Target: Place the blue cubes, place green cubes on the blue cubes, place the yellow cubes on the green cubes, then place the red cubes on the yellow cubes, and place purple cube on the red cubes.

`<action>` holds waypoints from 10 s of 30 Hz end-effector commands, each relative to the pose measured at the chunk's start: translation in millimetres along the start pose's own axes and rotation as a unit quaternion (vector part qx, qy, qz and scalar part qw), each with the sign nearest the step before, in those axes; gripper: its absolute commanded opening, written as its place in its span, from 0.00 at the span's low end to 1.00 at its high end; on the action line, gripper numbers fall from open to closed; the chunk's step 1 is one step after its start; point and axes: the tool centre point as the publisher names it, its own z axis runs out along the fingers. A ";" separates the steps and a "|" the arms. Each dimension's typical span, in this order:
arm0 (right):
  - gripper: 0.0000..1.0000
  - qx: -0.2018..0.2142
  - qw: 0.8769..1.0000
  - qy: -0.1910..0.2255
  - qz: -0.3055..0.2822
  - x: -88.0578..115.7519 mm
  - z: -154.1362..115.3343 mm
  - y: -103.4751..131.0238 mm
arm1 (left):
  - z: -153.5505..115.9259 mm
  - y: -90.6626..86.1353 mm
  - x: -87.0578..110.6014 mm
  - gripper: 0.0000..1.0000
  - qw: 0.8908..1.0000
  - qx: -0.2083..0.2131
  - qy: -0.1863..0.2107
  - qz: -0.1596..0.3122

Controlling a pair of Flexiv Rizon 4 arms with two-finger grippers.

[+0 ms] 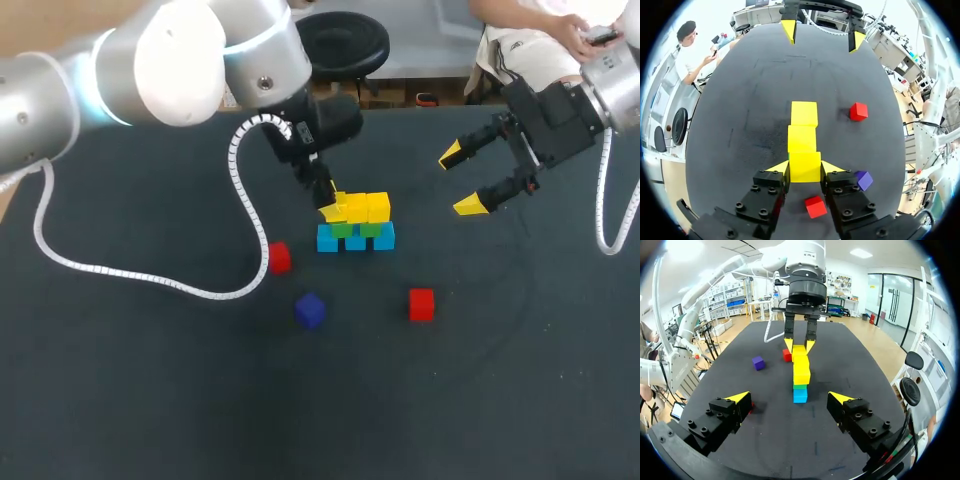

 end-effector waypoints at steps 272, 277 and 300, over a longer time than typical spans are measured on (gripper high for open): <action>1.00 -0.027 0.992 0.090 0.080 37.5 65.1 161.1 | -61.4 43.9 49.9 1.00 0.980 0.000 -0.195 0.032; 1.00 -0.012 0.993 0.089 0.076 40.2 70.4 166.7 | -61.4 43.9 49.9 1.00 0.980 0.000 -0.195 0.032; 1.00 -0.008 0.995 0.090 0.037 44.9 71.7 144.4 | -61.4 43.9 49.9 1.00 0.980 0.000 -0.195 0.032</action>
